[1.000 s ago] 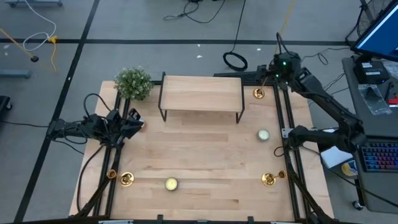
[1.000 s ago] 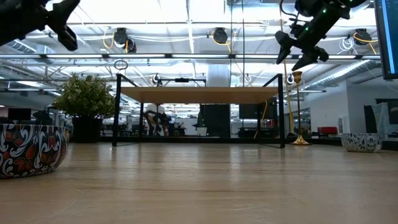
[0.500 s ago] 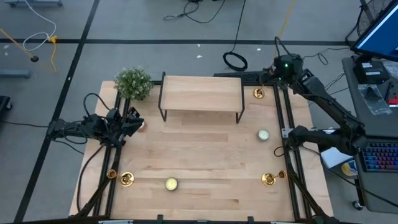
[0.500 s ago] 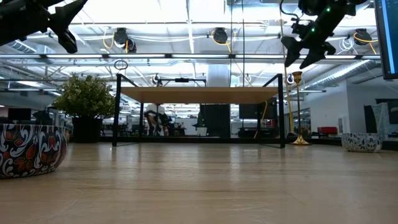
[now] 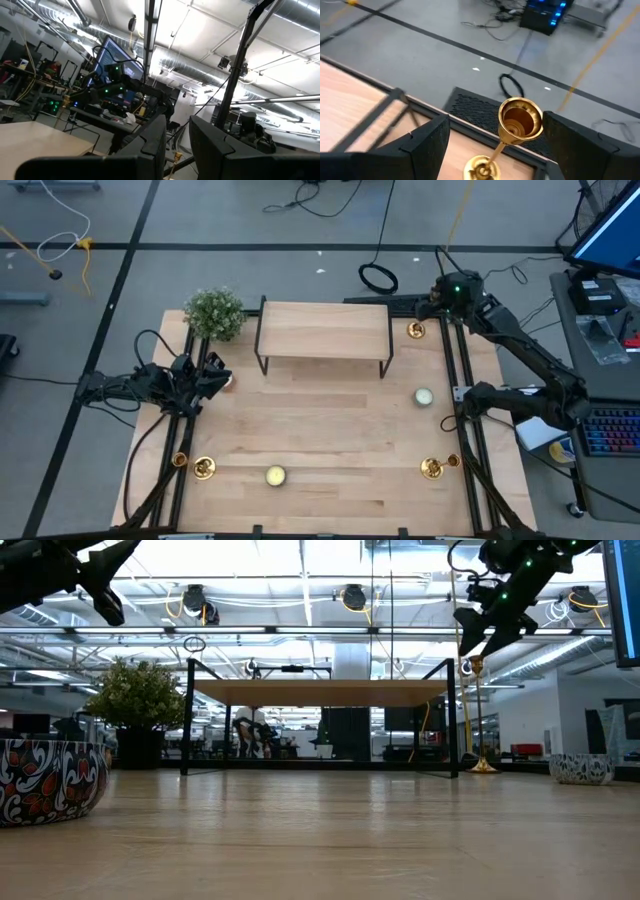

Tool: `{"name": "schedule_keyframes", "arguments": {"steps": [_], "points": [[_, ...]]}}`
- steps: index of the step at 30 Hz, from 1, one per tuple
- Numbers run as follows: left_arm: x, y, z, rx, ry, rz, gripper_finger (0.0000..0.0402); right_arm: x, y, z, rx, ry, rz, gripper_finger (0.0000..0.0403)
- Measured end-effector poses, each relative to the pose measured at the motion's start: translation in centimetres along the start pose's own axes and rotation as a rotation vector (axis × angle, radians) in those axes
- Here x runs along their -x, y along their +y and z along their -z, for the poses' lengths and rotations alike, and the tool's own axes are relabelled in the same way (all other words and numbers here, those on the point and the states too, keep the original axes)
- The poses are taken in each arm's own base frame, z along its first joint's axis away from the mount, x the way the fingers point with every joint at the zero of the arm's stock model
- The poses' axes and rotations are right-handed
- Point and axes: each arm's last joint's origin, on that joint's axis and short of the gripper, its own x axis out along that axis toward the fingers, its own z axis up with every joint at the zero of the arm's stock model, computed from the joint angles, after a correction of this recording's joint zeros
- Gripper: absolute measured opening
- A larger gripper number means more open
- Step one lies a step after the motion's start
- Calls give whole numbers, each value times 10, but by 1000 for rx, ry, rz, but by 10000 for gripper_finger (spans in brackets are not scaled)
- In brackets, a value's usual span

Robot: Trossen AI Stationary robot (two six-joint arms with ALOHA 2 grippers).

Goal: Pick & Place candle stick holders
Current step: Put the top gold candle holder on the shelf

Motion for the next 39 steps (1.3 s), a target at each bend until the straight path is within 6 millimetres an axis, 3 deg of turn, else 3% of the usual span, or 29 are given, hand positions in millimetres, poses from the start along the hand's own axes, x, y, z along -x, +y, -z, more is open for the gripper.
{"name": "schedule_keyframes", "arguments": {"steps": [14, 32, 39], "points": [[0, 1, 0, -31, -7, -22, 86, 13, -2, 0, -21, -36, -34, 311], [0, 3, -1, -25, -31, -91, 86, 15, -3, -5, -8, -90, -3, 311], [0, 3, -1, -24, -31, -91, 86, 27, -5, -7, -5, -138, -2, 311]]}}
